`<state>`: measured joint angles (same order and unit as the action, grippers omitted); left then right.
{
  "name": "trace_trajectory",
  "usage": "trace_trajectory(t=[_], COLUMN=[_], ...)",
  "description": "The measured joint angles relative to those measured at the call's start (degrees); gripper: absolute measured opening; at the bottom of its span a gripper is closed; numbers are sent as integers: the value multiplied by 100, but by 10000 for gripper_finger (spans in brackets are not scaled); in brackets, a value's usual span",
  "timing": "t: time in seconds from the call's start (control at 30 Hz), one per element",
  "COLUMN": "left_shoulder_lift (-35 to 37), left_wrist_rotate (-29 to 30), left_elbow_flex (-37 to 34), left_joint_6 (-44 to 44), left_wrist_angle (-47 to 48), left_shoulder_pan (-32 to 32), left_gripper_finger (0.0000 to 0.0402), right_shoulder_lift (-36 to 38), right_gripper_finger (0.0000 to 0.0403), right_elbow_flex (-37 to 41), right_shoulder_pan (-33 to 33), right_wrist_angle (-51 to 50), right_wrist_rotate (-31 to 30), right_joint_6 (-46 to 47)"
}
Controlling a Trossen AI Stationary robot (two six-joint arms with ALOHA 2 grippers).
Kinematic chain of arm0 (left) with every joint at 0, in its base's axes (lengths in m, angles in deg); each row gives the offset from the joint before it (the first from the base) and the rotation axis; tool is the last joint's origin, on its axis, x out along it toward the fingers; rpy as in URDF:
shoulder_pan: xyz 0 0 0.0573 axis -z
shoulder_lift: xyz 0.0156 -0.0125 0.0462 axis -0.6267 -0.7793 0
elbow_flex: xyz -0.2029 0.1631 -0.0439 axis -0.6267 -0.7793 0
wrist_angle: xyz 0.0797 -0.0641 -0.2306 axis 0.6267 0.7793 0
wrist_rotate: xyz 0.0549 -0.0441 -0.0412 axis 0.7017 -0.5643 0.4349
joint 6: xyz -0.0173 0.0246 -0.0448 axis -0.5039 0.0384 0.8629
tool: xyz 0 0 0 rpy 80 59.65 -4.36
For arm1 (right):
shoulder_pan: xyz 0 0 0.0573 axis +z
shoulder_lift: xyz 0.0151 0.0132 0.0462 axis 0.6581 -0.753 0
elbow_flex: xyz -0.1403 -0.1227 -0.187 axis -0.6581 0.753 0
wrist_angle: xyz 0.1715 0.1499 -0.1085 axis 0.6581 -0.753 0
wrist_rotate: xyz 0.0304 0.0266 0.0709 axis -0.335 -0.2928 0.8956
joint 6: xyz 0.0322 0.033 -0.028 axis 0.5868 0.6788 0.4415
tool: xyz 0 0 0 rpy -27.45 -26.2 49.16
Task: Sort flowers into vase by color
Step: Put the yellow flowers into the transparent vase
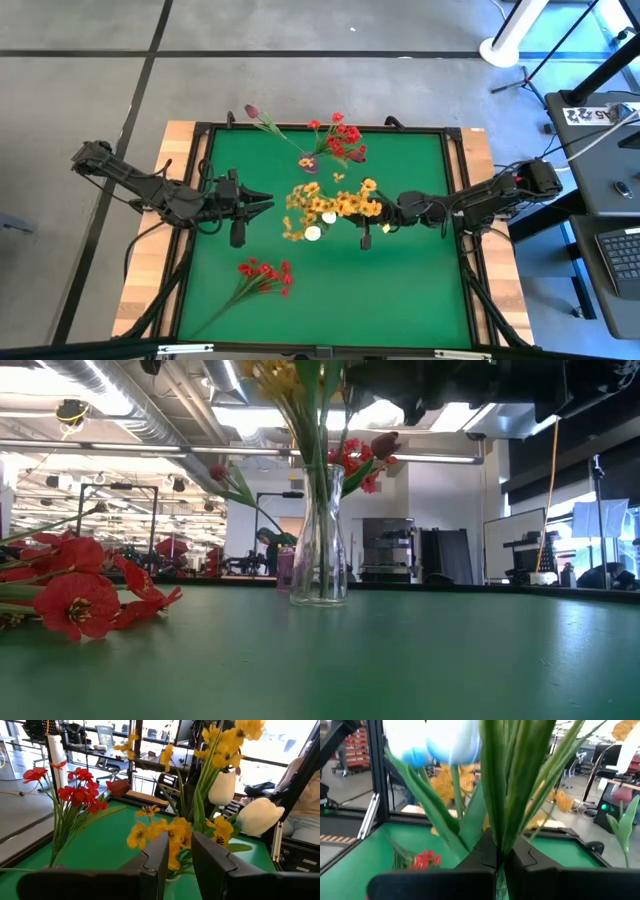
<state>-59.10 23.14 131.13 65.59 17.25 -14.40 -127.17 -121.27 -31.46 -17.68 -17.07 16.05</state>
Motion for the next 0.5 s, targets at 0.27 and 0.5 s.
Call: trace_trajectory(t=[0.27, 0.5], left_shoulder_lift=[0, 0], left_wrist_rotate=[0, -2], left_elbow_flex=[0, 0], left_joint_6=[12, 18], left_wrist_angle=[4, 6], left_shoulder_pan=[2, 2], left_gripper_finger=[78, 78], right_shoulder_lift=[0, 1], right_gripper_finger=[7, 7], right_elbow_flex=[0, 0], right_shoulder_pan=[0, 0], right_wrist_angle=[-843, -1200], right_wrist_rotate=[-113, -155], right_joint_6=[145, 306])
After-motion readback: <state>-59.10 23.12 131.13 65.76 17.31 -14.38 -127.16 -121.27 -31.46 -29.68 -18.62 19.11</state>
